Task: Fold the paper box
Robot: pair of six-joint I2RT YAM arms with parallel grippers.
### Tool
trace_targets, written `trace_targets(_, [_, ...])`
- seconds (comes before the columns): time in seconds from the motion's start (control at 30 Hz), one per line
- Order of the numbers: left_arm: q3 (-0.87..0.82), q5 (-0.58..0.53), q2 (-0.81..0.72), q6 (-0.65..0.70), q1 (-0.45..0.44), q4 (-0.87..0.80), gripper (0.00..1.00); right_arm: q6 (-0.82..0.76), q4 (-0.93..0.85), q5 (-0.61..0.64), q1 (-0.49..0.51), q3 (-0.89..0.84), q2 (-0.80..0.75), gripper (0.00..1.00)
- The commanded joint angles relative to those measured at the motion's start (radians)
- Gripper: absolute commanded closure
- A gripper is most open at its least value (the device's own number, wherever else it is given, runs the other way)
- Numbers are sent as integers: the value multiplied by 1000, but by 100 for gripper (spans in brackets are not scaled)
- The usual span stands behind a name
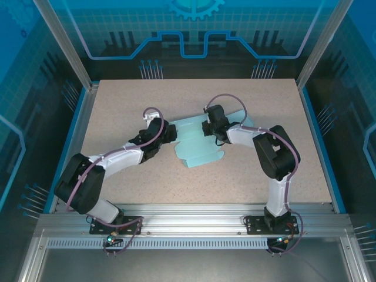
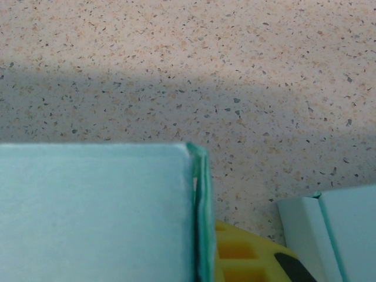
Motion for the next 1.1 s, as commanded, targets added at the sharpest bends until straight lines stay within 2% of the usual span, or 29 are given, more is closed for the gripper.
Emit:
trace_targets(0.0, [34, -8, 30, -34, 18, 27, 1, 14, -63, -16, 4, 0, 40, 100])
trace_targets(0.5, [112, -22, 162, -54, 32, 39, 1, 26, -56, -22, 8, -8, 52, 100])
trace_targets(0.87, [160, 33, 276, -97, 26, 166, 1, 16, -61, -27, 20, 3, 62, 100])
trace_targets(1.07, [85, 19, 228, -139, 27, 195, 1, 19, -71, -17, 21, 8, 65, 100])
